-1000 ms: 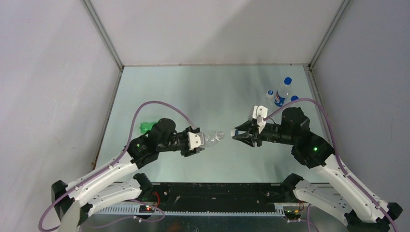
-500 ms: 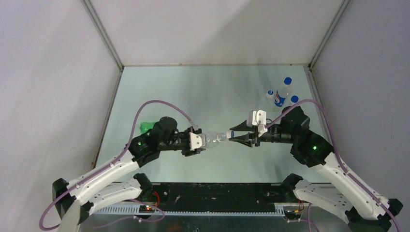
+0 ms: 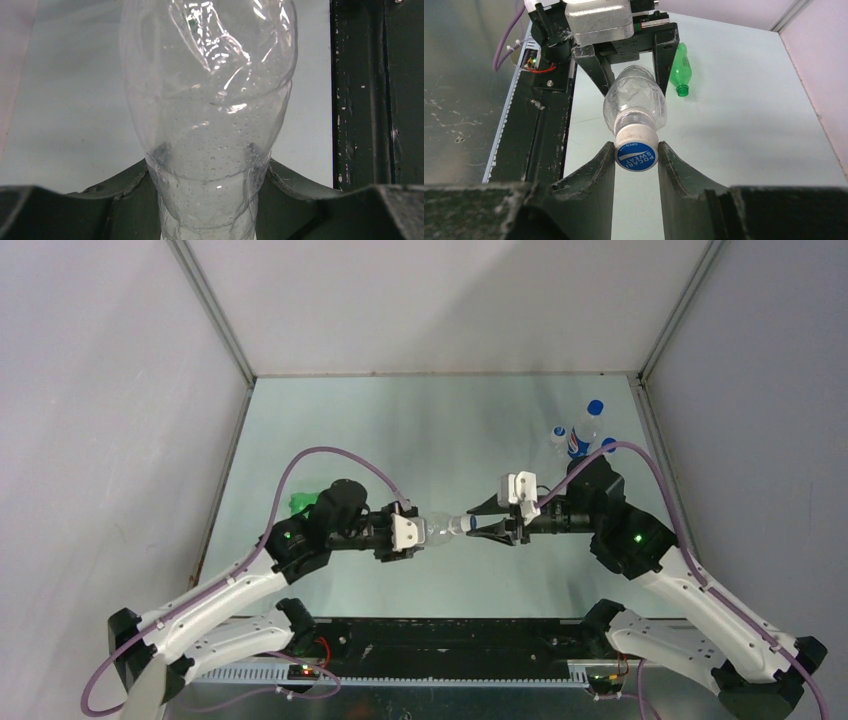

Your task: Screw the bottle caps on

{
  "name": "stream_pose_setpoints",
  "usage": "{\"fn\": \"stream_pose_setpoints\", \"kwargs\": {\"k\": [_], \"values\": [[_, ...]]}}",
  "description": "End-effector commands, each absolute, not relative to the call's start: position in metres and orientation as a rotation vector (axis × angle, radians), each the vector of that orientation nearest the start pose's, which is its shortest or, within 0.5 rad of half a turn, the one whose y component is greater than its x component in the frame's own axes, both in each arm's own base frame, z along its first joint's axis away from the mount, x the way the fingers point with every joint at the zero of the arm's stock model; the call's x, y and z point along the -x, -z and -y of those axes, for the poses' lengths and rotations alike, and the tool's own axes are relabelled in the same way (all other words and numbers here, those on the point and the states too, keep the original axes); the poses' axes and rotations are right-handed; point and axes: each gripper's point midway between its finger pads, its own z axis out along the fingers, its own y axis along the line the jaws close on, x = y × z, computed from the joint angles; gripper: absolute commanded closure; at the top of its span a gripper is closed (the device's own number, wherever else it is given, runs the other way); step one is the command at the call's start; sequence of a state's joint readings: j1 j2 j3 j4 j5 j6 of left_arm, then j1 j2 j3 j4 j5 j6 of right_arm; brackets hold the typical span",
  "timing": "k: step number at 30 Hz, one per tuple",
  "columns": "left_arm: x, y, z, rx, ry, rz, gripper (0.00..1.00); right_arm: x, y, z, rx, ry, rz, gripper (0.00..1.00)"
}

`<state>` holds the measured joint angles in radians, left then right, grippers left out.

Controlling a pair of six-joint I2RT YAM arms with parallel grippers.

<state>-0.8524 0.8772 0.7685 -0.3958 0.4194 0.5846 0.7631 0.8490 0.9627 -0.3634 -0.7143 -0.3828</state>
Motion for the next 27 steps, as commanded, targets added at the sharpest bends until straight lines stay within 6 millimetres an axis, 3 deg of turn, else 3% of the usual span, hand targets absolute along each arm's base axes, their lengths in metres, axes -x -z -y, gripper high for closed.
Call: {"fn": "stream_pose_setpoints", "kwargs": {"k": [1, 17, 22, 27], "values": [[-0.158, -0.224, 0.262, -1.574, 0.587, -1.295, 0.87, -0.131, -0.329, -0.275, 1.419, -0.901, -1.113, 0.99], [-0.153, -0.233, 0.262, -1.705, 0.591, -1.284, 0.9, -0.137, -0.292, -0.285, 1.579, -0.867, -1.097, 1.0], [-0.152, -0.234, 0.266, -1.736, 0.671, -1.287, 0.93, -0.143, -0.278, -0.288, 1.641, -0.829, -1.07, 1.0], [-0.159, -0.241, 0.27, -1.734, 0.73, -1.265, 0.93, -0.152, -0.277, -0.29, 1.642, -0.839, -1.049, 1.0]]}}
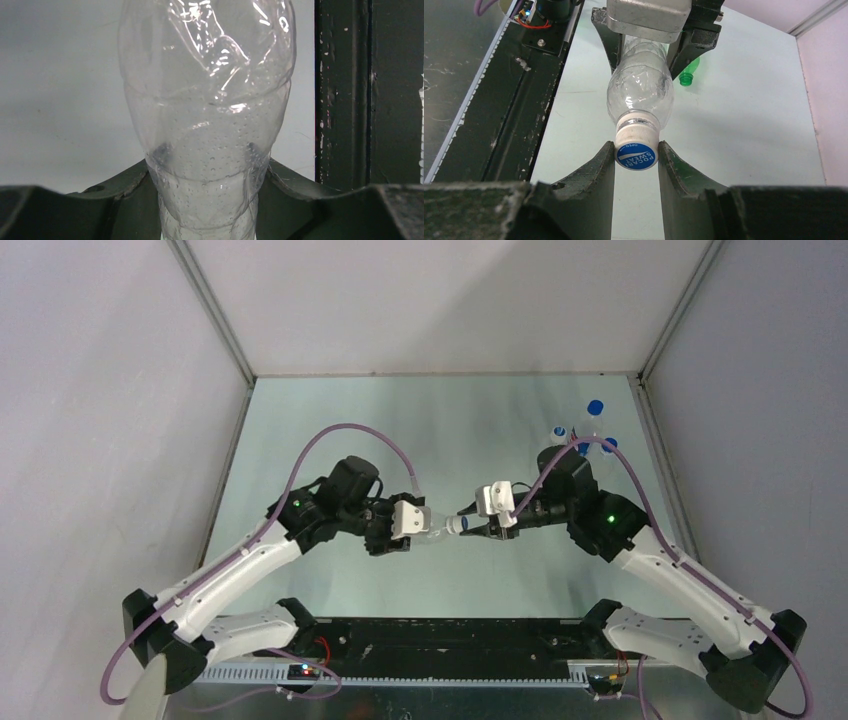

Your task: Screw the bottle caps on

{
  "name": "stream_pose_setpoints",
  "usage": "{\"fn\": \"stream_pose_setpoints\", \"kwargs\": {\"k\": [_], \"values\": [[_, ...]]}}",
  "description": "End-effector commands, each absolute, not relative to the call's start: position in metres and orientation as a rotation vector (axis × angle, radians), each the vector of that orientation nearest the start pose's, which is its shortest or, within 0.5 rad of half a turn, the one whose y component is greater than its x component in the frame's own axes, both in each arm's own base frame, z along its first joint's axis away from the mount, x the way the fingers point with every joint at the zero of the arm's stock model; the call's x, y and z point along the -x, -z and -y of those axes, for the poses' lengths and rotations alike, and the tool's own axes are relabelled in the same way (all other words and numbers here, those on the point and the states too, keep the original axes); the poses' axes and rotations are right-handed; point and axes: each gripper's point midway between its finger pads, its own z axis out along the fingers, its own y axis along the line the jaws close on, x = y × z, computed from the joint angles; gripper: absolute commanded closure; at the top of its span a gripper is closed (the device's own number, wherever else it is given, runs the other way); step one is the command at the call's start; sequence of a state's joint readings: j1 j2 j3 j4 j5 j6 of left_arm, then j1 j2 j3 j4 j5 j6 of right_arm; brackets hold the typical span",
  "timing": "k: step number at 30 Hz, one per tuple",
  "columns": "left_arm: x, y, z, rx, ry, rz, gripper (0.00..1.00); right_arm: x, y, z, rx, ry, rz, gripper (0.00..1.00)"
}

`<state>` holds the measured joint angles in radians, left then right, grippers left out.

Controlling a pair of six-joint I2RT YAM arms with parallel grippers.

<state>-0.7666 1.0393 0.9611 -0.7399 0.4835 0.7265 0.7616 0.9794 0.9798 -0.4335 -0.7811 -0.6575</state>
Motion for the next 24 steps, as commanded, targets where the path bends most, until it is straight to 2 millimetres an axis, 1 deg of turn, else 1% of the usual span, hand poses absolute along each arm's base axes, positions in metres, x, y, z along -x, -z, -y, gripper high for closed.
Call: {"fn": "stream_pose_setpoints", "kwargs": {"k": [1, 5, 7, 8, 9, 10, 11, 12, 15, 17, 18, 19, 22, 24], "values": [[-0.16, -0.242, 0.271, -1.734, 0.733, -1.261, 0.93, -0.155, -0.277, -0.291, 1.631, -0.851, -1.052, 1.0], [-0.163, -0.245, 0.278, -1.725, 0.743, -1.222, 0.93, -0.162, -0.278, -0.294, 1.603, -0.895, -1.07, 1.0], [-0.168, -0.243, 0.279, -1.711, 0.715, -1.217, 0.93, -0.165, -0.278, -0.295, 1.585, -0.911, -1.089, 1.0], [-0.172, -0.247, 0.28, -1.693, 0.696, -1.197, 0.93, -0.167, -0.277, -0.296, 1.573, -0.922, -1.106, 1.0], [-0.175, -0.244, 0.279, -1.687, 0.68, -1.203, 0.93, -0.168, -0.277, -0.296, 1.567, -0.926, -1.116, 1.0], [-0.178, -0.25, 0.281, -1.667, 0.661, -1.18, 0.94, -0.171, -0.274, -0.296, 1.555, -0.927, -1.145, 1.0], [-0.183, -0.25, 0.282, -1.645, 0.641, -1.179, 0.93, -0.173, -0.273, -0.297, 1.549, -0.928, -1.159, 1.0], [-0.184, -0.252, 0.282, -1.63, 0.629, -1.171, 0.93, -0.174, -0.269, -0.296, 1.542, -0.94, -1.191, 1.0], [-0.193, -0.256, 0.282, -1.581, 0.56, -1.143, 0.93, -0.174, -0.265, -0.297, 1.516, -0.982, -1.253, 1.0], [-0.198, -0.257, 0.282, -1.564, 0.516, -1.13, 0.93, -0.174, -0.263, -0.297, 1.475, -1.029, -1.324, 1.0], [-0.198, -0.257, 0.283, -1.558, 0.504, -1.124, 0.94, -0.175, -0.262, -0.298, 1.461, -1.039, -1.347, 1.0], [-0.204, -0.259, 0.282, -1.532, 0.461, -1.13, 0.94, -0.175, -0.261, -0.298, 1.433, -1.064, -1.389, 1.0], [-0.21, -0.264, 0.284, -1.488, 0.394, -1.118, 0.94, -0.18, -0.257, -0.3, 1.359, -1.099, -1.489, 1.0], [-0.212, -0.268, 0.288, -1.453, 0.375, -1.103, 0.94, -0.187, -0.254, -0.301, 1.276, -1.107, -1.586, 1.0]]}}
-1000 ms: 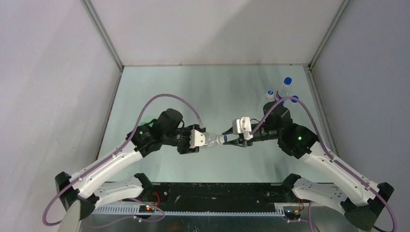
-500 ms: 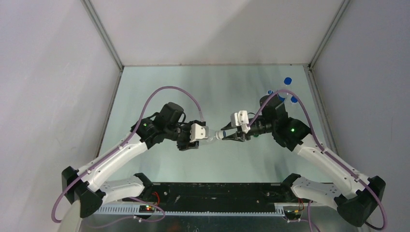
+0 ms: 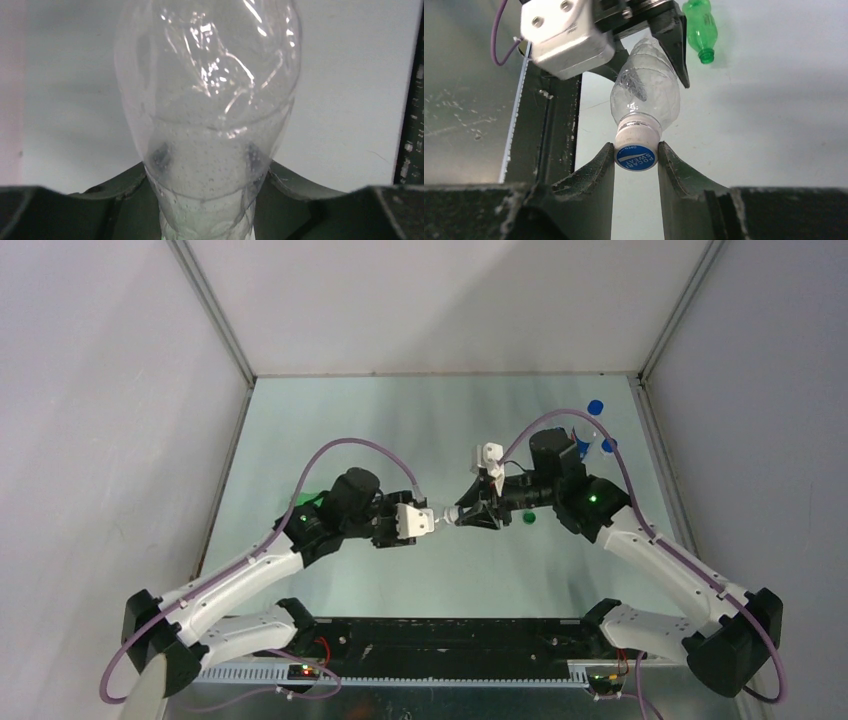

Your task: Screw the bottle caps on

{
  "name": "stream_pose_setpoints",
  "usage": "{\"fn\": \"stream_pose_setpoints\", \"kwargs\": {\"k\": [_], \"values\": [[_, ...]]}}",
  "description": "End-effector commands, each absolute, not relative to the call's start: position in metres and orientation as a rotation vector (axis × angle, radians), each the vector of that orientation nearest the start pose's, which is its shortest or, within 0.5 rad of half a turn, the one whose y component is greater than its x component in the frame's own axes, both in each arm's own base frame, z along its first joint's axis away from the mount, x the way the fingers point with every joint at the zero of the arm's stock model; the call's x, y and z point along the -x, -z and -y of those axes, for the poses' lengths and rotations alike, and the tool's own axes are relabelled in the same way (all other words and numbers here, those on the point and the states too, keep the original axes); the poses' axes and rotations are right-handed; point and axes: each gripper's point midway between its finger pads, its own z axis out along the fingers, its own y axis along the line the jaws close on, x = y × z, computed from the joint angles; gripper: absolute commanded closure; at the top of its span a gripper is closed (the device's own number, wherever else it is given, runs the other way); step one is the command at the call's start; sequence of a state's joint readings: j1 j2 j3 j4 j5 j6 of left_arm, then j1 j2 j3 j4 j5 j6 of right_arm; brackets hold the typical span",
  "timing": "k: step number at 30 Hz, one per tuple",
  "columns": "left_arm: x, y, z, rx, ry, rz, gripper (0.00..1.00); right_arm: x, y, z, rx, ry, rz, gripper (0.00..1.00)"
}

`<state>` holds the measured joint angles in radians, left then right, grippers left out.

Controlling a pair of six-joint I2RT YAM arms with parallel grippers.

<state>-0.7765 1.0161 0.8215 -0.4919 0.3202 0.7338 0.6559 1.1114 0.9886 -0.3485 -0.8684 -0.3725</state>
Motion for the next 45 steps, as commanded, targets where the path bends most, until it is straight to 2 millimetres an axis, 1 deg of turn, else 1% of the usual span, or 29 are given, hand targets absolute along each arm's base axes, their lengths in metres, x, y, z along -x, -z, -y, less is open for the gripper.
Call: {"fn": "stream_pose_setpoints", "kwargs": {"k": [1, 4, 8, 9, 11, 15, 16, 17, 18, 19, 22, 25, 27, 28, 29, 33, 35, 36, 37, 39, 40, 41, 42, 43, 44, 45], "values": [[-0.214, -0.271, 0.289, -1.428, 0.368, -1.102, 0.94, -0.193, -0.252, -0.301, 1.213, -1.103, -1.649, 1.0], [-0.221, -0.275, 0.291, -1.361, 0.333, -1.129, 0.94, -0.202, -0.25, -0.3, 1.073, -1.103, -1.769, 1.0], [-0.227, -0.281, 0.293, -1.278, 0.285, -1.116, 0.94, -0.213, -0.247, -0.297, 0.787, -1.127, -1.972, 1.0], [-0.229, -0.282, 0.293, -1.258, 0.272, -1.117, 0.94, -0.218, -0.243, -0.295, 0.729, -1.106, -2.01, 1.0], [-0.228, -0.282, 0.296, -1.241, 0.271, -1.112, 0.94, -0.221, -0.241, -0.293, 0.6, -1.118, -2.085, 1.0], [-0.225, -0.274, 0.301, -1.284, 0.216, -1.101, 0.95, -0.224, -0.237, -0.29, 0.332, -1.171, -2.231, 1.0], [-0.227, -0.27, 0.3, -1.299, 0.188, -1.1, 0.95, -0.224, -0.231, -0.288, 0.251, -1.169, -2.3, 1.0], [-0.227, -0.268, 0.299, -1.301, 0.164, -1.104, 0.95, -0.225, -0.234, -0.288, 0.223, -1.172, -2.316, 1.0], [-0.227, -0.265, 0.299, -1.318, 0.141, -1.097, 0.95, -0.224, -0.226, -0.285, 0.161, -1.161, -2.386, 1.0], [-0.227, -0.265, 0.299, -1.319, 0.122, -1.097, 0.95, -0.224, -0.226, -0.285, 0.131, -1.16, -2.415, 1.0], [-0.227, -0.258, 0.297, -1.354, 0.054, -1.074, 0.95, -0.223, -0.22, -0.288, -0.005, -1.219, -2.511, 1.0], [-0.228, -0.25, 0.297, -1.376, -0.016, -1.07, 0.96, -0.223, -0.218, -0.29, -0.105, -1.251, -2.553, 1.0], [-0.229, -0.247, 0.296, -1.376, -0.034, -1.102, 0.96, -0.225, -0.219, -0.291, -0.137, -1.246, -2.542, 1.0], [-0.229, -0.242, 0.295, -1.376, -0.027, -1.135, 0.96, -0.226, -0.221, -0.292, -0.139, -1.248, -2.533, 1.0], [-0.23, -0.245, 0.296, -1.363, -0.02, -1.147, 0.96, -0.227, -0.225, -0.292, -0.138, -1.247, -2.511, 1.0], [-0.23, -0.242, 0.297, -1.321, 0.025, -1.2, 0.97, -0.229, -0.232, -0.293, -0.139, -1.266, -2.48, 1.0], [-0.225, -0.242, 0.299, -1.295, 0.077, -1.198, 0.97, -0.23, -0.239, -0.297, -0.115, -1.306, -2.451, 1.0], [-0.222, -0.243, 0.3, -1.28, 0.103, -1.187, 0.97, -0.23, -0.247, -0.301, -0.068, -1.336, -2.414, 1.0], [-0.218, -0.246, 0.303, -1.28, 0.139, -1.164, 0.98, -0.228, -0.25, -0.303, -0.039, -1.349, -2.396, 1.0], [-0.215, -0.245, 0.302, -1.267, 0.186, -1.168, 0.99, -0.228, -0.259, -0.305, 0.047, -1.364, -2.338, 1.0], [-0.213, -0.245, 0.301, -1.253, 0.218, -1.187, 1.0, -0.226, -0.264, -0.305, 0.119, -1.363, -2.3, 1.0], [-0.213, -0.241, 0.3, -1.257, 0.263, -1.208, 1.0, -0.224, -0.266, -0.304, 0.166, -1.359, -2.279, 1.0], [-0.206, -0.243, 0.302, -1.272, 0.322, -1.192, 1.0, -0.22, -0.27, -0.303, 0.266, -1.35, -2.239, 1.0], [-0.208, -0.244, 0.296, -1.26, 0.347, -1.202, 1.0, -0.219, -0.272, -0.3, 0.347, -1.326, -2.197, 1.0], [-0.2, -0.24, 0.299, -1.295, 0.404, -1.18, 1.0, -0.216, -0.272, -0.299, 0.394, -1.317, -2.184, 1.0], [-0.201, -0.241, 0.294, -1.297, 0.415, -1.177, 1.0, -0.214, -0.273, -0.296, 0.482, -1.282, -2.138, 1.0]]}}
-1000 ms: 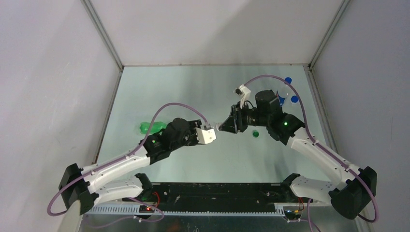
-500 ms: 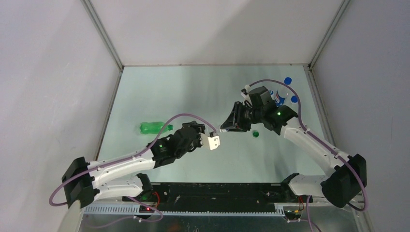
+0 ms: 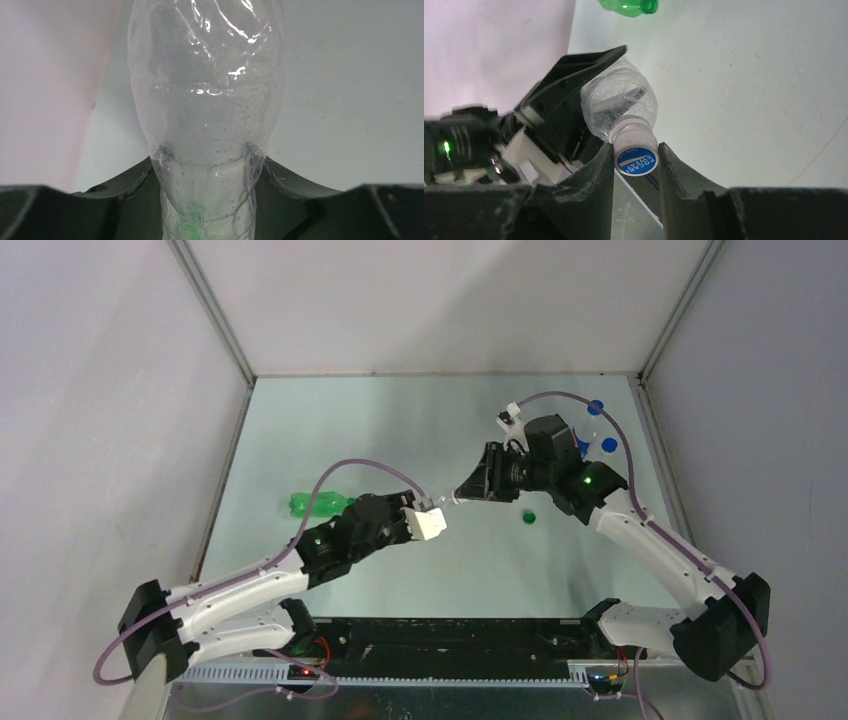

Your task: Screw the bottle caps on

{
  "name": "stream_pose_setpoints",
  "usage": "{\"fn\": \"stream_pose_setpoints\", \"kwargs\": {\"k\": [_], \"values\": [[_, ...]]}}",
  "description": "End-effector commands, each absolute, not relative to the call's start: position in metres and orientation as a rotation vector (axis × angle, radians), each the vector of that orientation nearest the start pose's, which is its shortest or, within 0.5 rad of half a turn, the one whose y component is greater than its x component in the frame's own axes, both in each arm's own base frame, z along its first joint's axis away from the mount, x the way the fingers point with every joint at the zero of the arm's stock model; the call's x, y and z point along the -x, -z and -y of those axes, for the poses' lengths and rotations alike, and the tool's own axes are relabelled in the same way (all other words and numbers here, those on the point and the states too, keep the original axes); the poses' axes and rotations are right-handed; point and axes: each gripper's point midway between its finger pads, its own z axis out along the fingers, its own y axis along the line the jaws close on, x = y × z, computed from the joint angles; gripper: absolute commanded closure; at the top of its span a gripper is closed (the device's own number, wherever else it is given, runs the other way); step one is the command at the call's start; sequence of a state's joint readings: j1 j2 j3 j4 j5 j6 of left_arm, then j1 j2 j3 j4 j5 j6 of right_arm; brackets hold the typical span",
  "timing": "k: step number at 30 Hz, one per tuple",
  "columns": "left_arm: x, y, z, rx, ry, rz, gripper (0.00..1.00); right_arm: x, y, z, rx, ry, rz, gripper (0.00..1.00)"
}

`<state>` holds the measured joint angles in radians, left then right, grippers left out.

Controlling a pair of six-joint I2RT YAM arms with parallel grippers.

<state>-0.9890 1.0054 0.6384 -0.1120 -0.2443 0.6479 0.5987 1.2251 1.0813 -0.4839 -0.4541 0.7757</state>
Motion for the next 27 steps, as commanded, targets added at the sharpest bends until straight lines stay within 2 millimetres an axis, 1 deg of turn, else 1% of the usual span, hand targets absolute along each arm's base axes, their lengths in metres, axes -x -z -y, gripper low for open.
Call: {"fn": "stream_pose_setpoints", "kwargs": {"k": [1, 2, 3, 4, 5, 6, 7, 8, 9, 10, 11, 12, 17, 20, 23, 24, 25, 26, 27], "values": [[-0.191, -0.24, 0.297, -1.34, 0.472, -1.145, 1.0, -0.21, -0.273, -0.294, 0.535, -1.278, -2.123, 1.0], [-0.191, -0.239, 0.292, -1.36, 0.483, -1.149, 1.0, -0.208, -0.275, -0.292, 0.621, -1.248, -2.071, 1.0], [-0.185, -0.24, 0.293, -1.392, 0.534, -1.126, 1.0, -0.202, -0.276, -0.291, 0.676, -1.251, -2.048, 1.0], [-0.182, -0.24, 0.292, -1.414, 0.557, -1.135, 1.0, -0.195, -0.28, -0.289, 0.78, -1.241, -1.986, 1.0], [-0.174, -0.236, 0.291, -1.453, 0.619, -1.136, 1.0, -0.192, -0.281, -0.289, 0.824, -1.231, -1.957, 1.0], [-0.173, -0.24, 0.291, -1.458, 0.641, -1.135, 1.0, -0.186, -0.283, -0.287, 0.914, -1.217, -1.896, 1.0], [-0.171, -0.241, 0.29, -1.468, 0.678, -1.13, 1.0, -0.182, -0.284, -0.287, 0.96, -1.214, -1.867, 1.0], [-0.164, -0.243, 0.291, -1.488, 0.732, -1.123, 1.0, -0.177, -0.286, -0.286, 1.038, -1.202, -1.807, 1.0], [-0.166, -0.241, 0.289, -1.488, 0.753, -1.147, 1.0, -0.174, -0.287, -0.285, 1.095, -1.18, -1.753, 1.0], [-0.161, -0.247, 0.29, -1.495, 0.789, -1.126, 1.0, -0.169, -0.288, -0.284, 1.122, -1.194, -1.737, 1.0], [-0.162, -0.245, 0.289, -1.497, 0.81, -1.15, 1.0, -0.168, -0.29, -0.284, 1.168, -1.174, -1.687, 1.0], [-0.161, -0.25, 0.29, -1.5, 0.831, -1.138, 1.0, -0.164, -0.29, -0.284, 1.195, -1.179, -1.665, 0.99], [-0.161, -0.252, 0.295, -1.533, 0.886, -1.189, 1.0, -0.158, -0.292, -0.285, 1.29, -1.15, -1.564, 1.0], [-0.165, -0.251, 0.295, -1.538, 0.864, -1.214, 1.0, -0.156, -0.29, -0.286, 1.314, -1.145, -1.555, 1.0], [-0.174, -0.253, 0.292, -1.513, 0.8, -1.224, 1.0, -0.161, -0.287, -0.286, 1.283, -1.137, -1.632, 1.0], [-0.176, -0.26, 0.292, -1.492, 0.782, -1.203, 1.0, -0.163, -0.284, -0.288, 1.262, -1.15, -1.677, 1.0], [-0.18, -0.258, 0.291, -1.475, 0.762, -1.212, 1.0, -0.165, -0.284, -0.288, 1.244, -1.151, -1.706, 1.0], [-0.183, -0.266, 0.291, -1.439, 0.752, -1.192, 1.0, -0.166, -0.281, -0.29, 1.211, -1.173, -1.762, 1.0], [-0.186, -0.262, 0.29, -1.42, 0.736, -1.205, 1.0, -0.169, -0.282, -0.291, 1.186, -1.169, -1.784, 1.0]]}}
